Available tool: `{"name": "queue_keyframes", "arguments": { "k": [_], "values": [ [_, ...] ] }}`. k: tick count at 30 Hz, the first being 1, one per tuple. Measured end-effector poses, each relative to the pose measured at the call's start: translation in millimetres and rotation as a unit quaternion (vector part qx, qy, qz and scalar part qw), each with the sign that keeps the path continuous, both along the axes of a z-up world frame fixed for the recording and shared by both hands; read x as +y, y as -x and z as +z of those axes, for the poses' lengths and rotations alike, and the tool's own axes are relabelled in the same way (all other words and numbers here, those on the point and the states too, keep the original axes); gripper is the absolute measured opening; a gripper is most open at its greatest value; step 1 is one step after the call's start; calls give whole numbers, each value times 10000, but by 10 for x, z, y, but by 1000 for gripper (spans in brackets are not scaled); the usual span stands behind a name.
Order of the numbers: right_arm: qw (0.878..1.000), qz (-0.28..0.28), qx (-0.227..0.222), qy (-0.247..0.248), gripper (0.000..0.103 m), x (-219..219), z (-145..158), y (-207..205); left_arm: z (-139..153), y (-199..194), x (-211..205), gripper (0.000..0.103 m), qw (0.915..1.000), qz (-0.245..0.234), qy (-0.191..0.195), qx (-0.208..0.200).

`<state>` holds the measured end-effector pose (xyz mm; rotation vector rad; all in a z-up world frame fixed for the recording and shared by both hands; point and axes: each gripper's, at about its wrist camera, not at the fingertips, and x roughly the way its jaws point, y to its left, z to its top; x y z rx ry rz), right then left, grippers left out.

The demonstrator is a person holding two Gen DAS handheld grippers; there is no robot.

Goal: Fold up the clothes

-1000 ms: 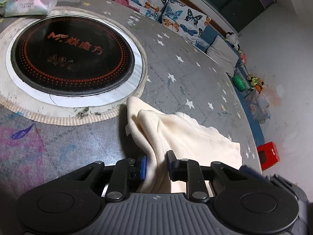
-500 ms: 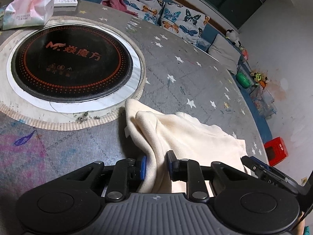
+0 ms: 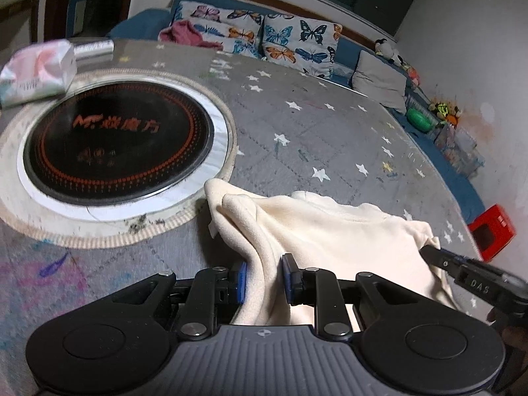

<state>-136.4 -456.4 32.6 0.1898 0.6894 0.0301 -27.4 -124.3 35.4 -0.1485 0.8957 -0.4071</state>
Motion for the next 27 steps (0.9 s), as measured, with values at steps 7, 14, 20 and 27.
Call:
{"name": "queue_keyframes", "arguments": {
  "k": [7, 14, 20, 27],
  "values": [
    [10000, -48, 0, -72, 23, -35, -7, 3, 12, 21, -73, 24, 9996, -46, -254, -98],
    [9996, -80, 2, -265, 22, -82, -49, 3, 24, 39, -131, 24, 9989, -90, -426, -199],
    [9999, -19, -127, -64, 11, 23, 19, 30, 76, 73, -157, 22, 9981, -139, -498, -329],
    [9987, -71, -488, 126, 10, 73, 255, 153, 221, 112, -209, 17, 9969, -262, -468, -574]
  ]
}}
